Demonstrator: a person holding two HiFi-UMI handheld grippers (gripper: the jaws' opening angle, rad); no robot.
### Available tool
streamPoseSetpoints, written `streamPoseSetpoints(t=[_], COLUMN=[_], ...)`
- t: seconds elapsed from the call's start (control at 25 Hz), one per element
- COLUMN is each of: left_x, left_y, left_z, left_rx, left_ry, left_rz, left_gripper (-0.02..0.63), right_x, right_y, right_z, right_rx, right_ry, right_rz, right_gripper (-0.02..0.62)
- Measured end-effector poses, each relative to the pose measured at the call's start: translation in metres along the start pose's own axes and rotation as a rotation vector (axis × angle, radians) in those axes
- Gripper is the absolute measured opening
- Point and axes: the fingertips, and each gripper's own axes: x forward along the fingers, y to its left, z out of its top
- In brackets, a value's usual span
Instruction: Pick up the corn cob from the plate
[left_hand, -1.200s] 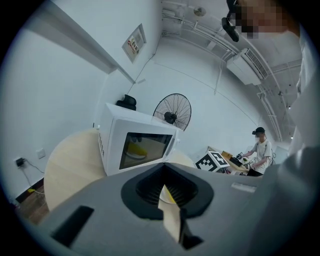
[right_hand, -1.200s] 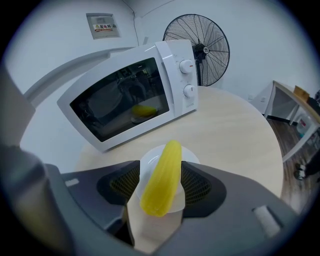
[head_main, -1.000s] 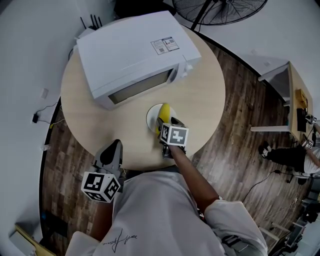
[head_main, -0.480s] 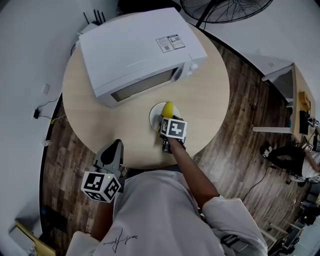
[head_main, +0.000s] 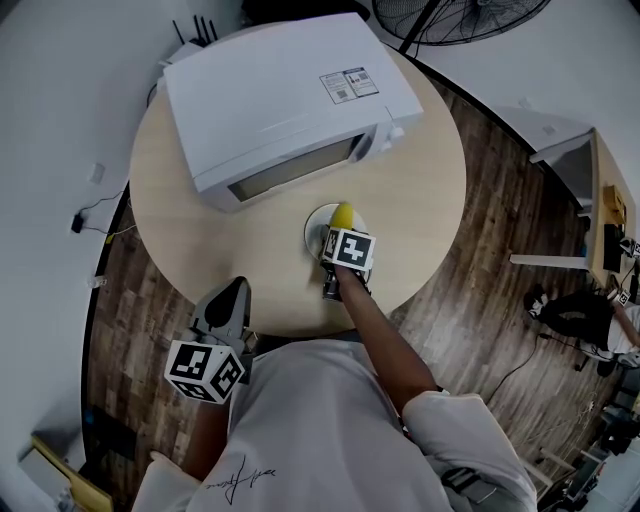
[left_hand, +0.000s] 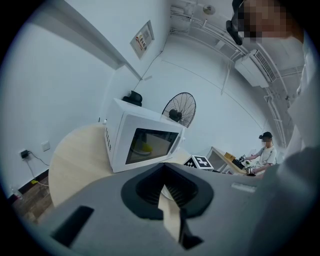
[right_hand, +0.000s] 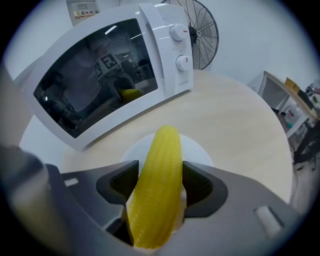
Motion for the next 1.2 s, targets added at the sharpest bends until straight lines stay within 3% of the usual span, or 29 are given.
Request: streamPoseSetpoints(t=[0.36, 1.2], left_x=[-0.001, -0.009], left_y=[0.000, -0.011], left_z=[-0.002, -0.004], left_rx=[0.001, 0.013], left_ry=[-0.002, -0.021], left_rz=[0.000, -0.004], left_gripper=[-0.002, -0.002], right_x=[0.002, -0.005], right_y=[-0.003, -0.005], right_z=[0.000, -0.004], right_rx=[0.006, -0.006], right_ry=[0.028, 0.068], right_rz=[-0.042, 0.040], right_gripper=[0.272, 0.268])
